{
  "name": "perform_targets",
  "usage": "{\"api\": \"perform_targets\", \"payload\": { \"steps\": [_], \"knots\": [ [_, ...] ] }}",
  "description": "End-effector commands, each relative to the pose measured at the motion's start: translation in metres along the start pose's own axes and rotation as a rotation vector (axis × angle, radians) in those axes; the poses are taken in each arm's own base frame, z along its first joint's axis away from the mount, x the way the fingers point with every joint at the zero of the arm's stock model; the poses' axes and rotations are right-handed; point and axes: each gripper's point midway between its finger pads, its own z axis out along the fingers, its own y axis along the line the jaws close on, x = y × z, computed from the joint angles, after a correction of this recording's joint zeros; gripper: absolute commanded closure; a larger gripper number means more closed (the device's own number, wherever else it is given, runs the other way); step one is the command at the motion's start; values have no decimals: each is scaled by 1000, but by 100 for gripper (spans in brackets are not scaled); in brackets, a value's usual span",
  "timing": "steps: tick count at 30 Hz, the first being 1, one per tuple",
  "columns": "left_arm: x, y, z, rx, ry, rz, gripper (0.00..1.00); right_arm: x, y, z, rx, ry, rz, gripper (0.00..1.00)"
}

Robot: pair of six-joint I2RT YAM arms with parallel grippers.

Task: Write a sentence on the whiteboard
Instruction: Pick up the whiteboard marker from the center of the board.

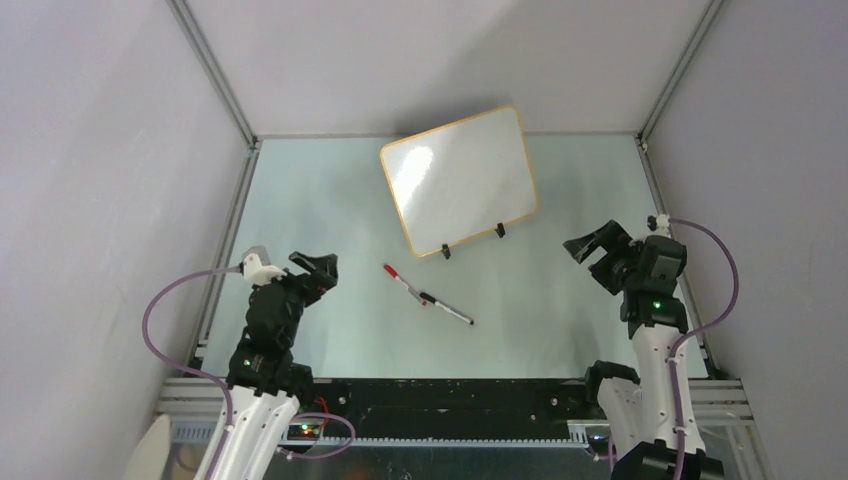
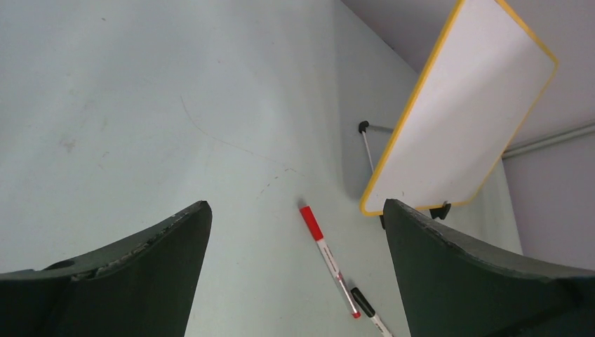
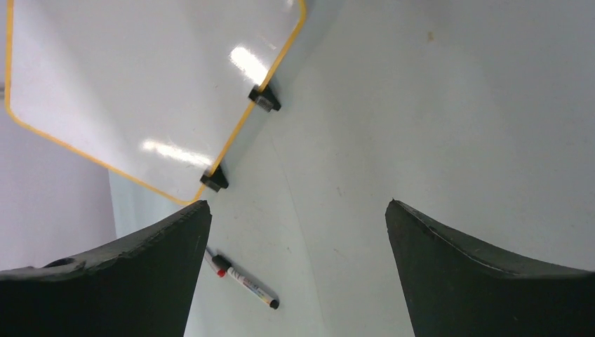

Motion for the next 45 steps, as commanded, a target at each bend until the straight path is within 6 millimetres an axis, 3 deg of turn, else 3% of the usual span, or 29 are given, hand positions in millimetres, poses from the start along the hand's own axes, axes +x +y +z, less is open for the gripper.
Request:
{"api": "perform_targets", "payload": {
  "steps": [1, 2, 4, 5, 6, 7, 13, 16, 17, 19, 21, 26, 34, 45],
  "knots": [
    [5, -21, -1, 108, 34, -27, 1, 7, 40, -4, -172, 37, -137, 1],
    [12, -24, 0, 133, 58, -16, 1, 9, 42, -1, -163, 40, -161, 1],
    [33, -47, -4, 290, 159, 13, 1, 41, 69, 2, -225, 125, -289, 1],
    [35, -54, -1, 336, 167, 19, 1, 47, 79, 1, -243, 134, -345, 1],
    [46, -55, -2, 359, 207, 20, 1, 65, 86, 5, -238, 172, -404, 1],
    [49, -58, 1, 372, 217, 18, 1, 70, 95, 5, -251, 178, -454, 2],
    [73, -53, 7, 386, 287, 68, 1, 139, 118, 16, -279, 255, -781, 7],
    [76, -52, 7, 389, 283, 110, 1, 176, 131, 11, -350, 311, -948, 7],
    [77, -51, 7, 398, 280, 132, 1, 187, 128, 14, -344, 349, -990, 13],
    [78, -50, 6, 408, 273, 162, 1, 208, 129, 11, -376, 422, -1028, 21],
    [79, -48, 5, 416, 263, 181, 1, 228, 133, 9, -421, 481, -1033, 20],
    [75, -51, 1, 452, 217, 181, 1, 248, 137, 17, -423, 502, -1048, 17],
    [70, -53, -1, 463, 185, 171, 1, 284, 97, 32, -283, 594, -1141, 48],
    [72, -54, -1, 466, 198, 157, 1, 301, 68, 41, -170, 635, -1160, 61]
  ]
}}
